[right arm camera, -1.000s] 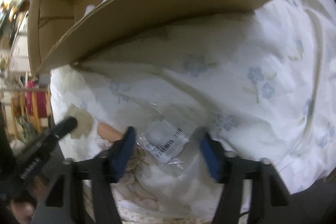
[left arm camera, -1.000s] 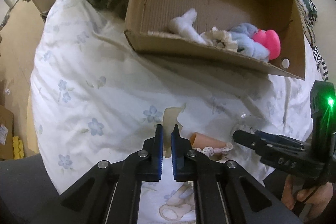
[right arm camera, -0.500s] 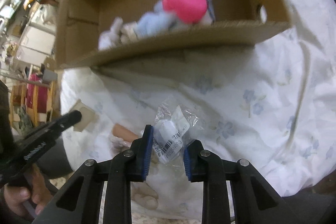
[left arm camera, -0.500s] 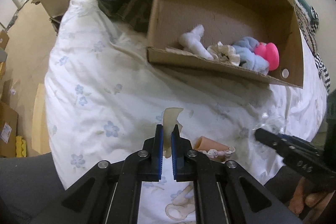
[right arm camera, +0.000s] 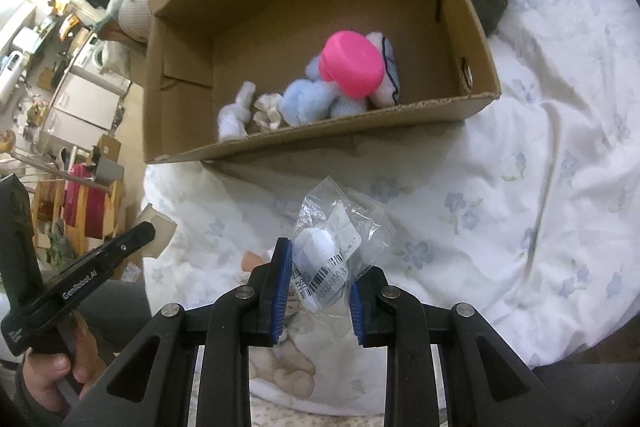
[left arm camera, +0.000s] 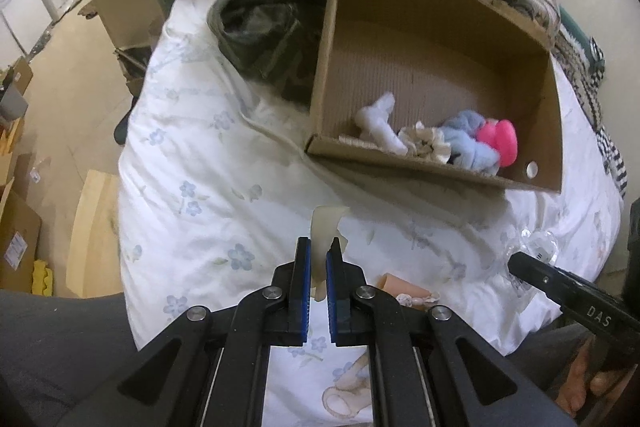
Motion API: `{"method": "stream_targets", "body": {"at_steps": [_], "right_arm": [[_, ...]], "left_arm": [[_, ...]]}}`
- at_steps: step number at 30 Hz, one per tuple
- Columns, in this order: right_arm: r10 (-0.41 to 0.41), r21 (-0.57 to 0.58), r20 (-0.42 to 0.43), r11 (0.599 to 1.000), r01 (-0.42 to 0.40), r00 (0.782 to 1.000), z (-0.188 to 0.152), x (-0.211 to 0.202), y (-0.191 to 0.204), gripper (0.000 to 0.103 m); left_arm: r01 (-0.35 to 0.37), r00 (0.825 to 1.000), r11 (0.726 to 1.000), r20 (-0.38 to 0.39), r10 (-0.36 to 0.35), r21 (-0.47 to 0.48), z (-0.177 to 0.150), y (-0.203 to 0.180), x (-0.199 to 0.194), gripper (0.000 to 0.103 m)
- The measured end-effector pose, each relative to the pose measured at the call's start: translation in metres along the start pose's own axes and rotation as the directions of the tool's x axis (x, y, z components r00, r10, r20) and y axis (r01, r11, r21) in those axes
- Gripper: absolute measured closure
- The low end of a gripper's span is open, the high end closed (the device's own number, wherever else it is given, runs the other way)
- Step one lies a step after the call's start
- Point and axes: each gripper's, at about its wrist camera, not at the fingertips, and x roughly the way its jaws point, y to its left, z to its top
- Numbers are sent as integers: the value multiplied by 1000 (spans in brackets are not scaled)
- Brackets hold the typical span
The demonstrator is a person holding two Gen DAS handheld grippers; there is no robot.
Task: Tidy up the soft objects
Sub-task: 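Carry the beige piece and plastic bag into the box and open both tools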
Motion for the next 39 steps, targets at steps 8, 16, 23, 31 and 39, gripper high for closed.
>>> {"method": "stream_targets", "body": {"at_steps": [8, 16, 23, 31, 39], "right_arm": [[65, 8, 72, 998, -66, 995, 8, -35, 6, 75], [97, -20, 139, 995, -95, 986, 31, -65, 18, 75], [91, -55, 184, 995, -82, 979, 60, -82, 21, 75], [74, -51, 228, 997, -64, 971, 91, -70, 4, 75], [52, 36, 179, 998, -59, 982, 92, -33, -20, 75]], "left_arm": [[44, 993, 999, 109, -43, -11, 10, -1, -43, 96], [82, 979, 995, 185, -90, 54, 36, -27, -75, 96], [78, 971, 992, 219, -97, 95, 64, -38, -79, 96], [100, 960, 983, 244, -135, 152, 94, -49, -59, 96], [151, 971, 981, 166, -171, 126, 90, -45, -1, 96]]}}
